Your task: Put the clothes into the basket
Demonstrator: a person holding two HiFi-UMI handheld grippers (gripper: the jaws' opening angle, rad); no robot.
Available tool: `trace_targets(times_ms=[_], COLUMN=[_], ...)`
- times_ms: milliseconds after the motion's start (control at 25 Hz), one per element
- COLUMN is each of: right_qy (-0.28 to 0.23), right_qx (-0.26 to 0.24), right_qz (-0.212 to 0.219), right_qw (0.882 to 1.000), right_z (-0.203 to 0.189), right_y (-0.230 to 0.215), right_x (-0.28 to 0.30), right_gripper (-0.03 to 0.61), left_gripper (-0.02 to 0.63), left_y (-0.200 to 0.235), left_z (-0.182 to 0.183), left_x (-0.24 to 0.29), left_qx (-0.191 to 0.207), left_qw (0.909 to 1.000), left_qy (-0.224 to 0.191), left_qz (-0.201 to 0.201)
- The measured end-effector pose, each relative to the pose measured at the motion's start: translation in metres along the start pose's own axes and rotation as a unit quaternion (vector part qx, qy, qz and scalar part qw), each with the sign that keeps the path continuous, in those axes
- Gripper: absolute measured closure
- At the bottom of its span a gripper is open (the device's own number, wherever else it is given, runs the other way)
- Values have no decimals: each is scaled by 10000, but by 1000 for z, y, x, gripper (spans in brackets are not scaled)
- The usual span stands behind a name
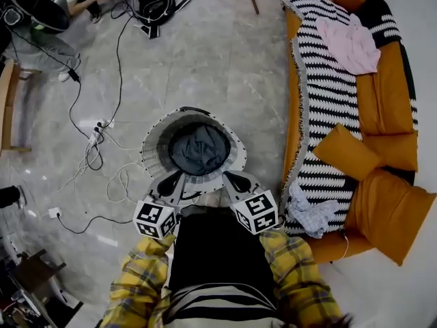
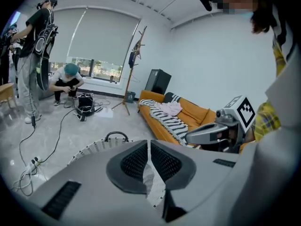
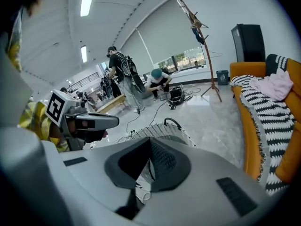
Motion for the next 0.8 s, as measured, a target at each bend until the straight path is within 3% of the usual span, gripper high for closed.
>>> trace_targets(times_ms=[160, 320, 600, 800], right_qy=[-231, -292, -36, 209], right_qx=[193, 606, 1400, 1833], right_qz=[-250, -721, -1926, -2494], right_qw=[9992, 9951, 9712, 9507], right_z=[-12, -43, -112, -159], right_y=[-24, -72, -142, -171], right_x=[-27, -65, -150, -201], right_gripper=[554, 554, 552, 551], left_gripper=[580, 580, 580, 580], left_y=[-33, -84, -181, -234], left_z=[4, 2, -12, -25], left_x=[30, 84, 150, 181], left_qx=[214, 589, 1055, 1323], left_qw=[9984, 9893, 9562, 9273], left_qy=[198, 519, 1211, 1667], left_qz=[-488, -1229, -2448, -3080])
Point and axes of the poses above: the fingertips, and each gripper's own axes: x forward along the fingers, y to its left, z out of its top, the point moved 6 cm from there along -x, backward along the fingers, and after that the axes turned 15 degrees about -z, right-handed, at the moved point
